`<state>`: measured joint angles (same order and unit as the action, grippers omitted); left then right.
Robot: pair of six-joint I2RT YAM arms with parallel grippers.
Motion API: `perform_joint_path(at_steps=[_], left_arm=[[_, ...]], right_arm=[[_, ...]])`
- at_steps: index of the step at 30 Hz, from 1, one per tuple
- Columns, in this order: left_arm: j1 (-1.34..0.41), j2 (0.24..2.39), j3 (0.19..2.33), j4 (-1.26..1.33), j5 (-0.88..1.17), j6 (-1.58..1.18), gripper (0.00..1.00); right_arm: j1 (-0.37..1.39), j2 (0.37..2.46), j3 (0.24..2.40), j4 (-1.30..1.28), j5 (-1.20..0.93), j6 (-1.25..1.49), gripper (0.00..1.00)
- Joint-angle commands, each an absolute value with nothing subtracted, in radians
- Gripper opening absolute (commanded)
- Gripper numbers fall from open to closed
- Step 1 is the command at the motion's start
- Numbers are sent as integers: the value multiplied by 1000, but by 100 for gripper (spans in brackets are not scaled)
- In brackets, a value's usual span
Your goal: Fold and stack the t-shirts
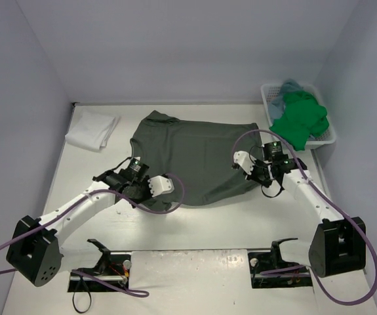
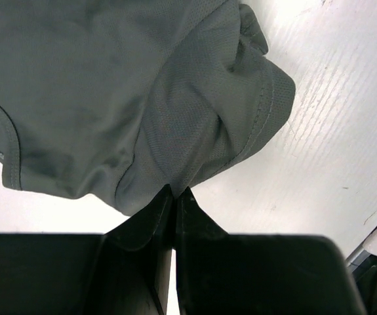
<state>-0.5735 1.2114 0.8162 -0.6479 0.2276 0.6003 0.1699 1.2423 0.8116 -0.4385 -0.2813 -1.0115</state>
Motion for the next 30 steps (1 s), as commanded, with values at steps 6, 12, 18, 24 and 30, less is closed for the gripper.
perform_joint_path(at_steps=[6,12,18,24,30], left_arm=[[-482,1222,926,-672,259,661,0],[-379,1287,1009,-664,314,686,0],[-338,1368,1072,-627,341,689,0],[-327,1463,1146,-578,359,666,0],[-325,1551,1221,-519,344,637,0]], right_arm=[[81,1330,933,-440,-347,-1046,0],[31,1405,989,-439,-360,-1075,0],[25,1463,1028,-430,-374,-1072,0],[20,1523,1074,-408,-391,-1060,0],[8,1612,1141,-391,-394,-1055,0]])
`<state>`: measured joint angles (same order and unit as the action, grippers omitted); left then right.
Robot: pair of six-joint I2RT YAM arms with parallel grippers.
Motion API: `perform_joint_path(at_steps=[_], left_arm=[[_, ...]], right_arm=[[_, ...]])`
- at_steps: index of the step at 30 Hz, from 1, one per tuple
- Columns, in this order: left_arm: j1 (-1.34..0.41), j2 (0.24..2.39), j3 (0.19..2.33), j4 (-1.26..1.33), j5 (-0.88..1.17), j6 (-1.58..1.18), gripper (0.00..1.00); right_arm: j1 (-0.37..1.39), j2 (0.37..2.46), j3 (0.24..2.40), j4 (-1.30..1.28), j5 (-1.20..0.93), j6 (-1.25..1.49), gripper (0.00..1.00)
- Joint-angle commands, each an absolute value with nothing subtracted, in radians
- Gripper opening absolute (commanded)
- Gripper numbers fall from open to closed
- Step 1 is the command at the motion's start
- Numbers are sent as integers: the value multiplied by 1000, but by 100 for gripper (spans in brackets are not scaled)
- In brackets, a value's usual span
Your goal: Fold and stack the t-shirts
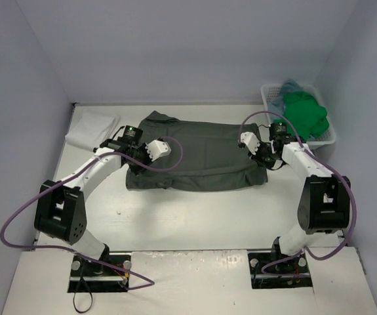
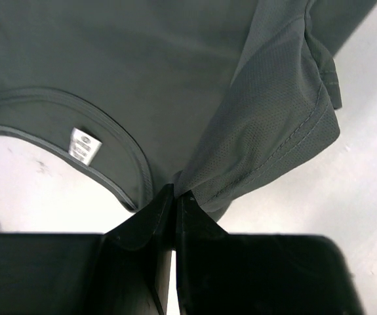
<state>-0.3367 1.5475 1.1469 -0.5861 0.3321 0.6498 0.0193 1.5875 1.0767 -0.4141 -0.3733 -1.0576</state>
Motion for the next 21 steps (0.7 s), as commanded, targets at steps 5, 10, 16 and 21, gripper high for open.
perform_joint_path(at_steps=[5,10,16,21], left_arm=[[-318,1601,1261,-465,325,611,0],[-307,1649,1308,-422,298,592,0],[-288,1690,1353,-391,287,577,0],[-281,1724,1384,-376,278,569,0]], right_arm=[[5,1675,1181,-374,-403,-1049,0],[5,1750,1227,-359,-396,-1049,0],[-28,1812,1287,-350,-388,-1048,0],[-37,1847,1342,-348,-374,-1039,0]])
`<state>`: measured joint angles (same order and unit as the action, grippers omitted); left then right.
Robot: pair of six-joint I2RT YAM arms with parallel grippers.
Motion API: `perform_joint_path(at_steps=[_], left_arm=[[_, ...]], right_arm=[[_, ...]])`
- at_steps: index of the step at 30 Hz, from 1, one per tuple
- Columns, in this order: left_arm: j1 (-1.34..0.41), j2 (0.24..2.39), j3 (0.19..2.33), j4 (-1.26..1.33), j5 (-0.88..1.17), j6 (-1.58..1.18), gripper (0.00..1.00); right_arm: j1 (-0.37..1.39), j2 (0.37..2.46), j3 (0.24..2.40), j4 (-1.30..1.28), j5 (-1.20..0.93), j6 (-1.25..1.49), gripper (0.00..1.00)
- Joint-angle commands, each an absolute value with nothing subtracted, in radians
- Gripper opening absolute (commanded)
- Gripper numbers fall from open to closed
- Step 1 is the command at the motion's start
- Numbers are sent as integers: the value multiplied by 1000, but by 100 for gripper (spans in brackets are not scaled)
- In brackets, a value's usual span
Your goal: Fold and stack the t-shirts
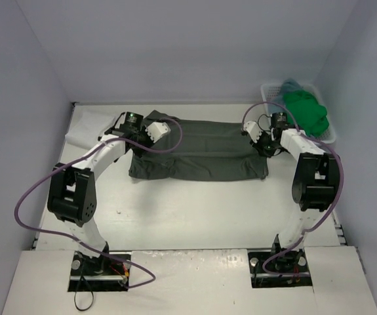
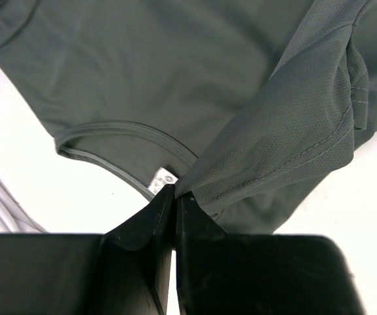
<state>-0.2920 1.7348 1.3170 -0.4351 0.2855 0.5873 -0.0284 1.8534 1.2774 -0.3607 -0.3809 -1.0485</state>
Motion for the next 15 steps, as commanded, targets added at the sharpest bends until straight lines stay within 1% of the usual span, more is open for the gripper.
perform_joint_path(at_steps=[1,15], left_arm=[[-278,1736,1393,-370,278,565,0],[-262,1825,1425,-336,256,558,0]], right_arm=[[-40,1853,1360,-347,-379,-1032,0],[-32,1948,1419,-319,-407,-989,0]])
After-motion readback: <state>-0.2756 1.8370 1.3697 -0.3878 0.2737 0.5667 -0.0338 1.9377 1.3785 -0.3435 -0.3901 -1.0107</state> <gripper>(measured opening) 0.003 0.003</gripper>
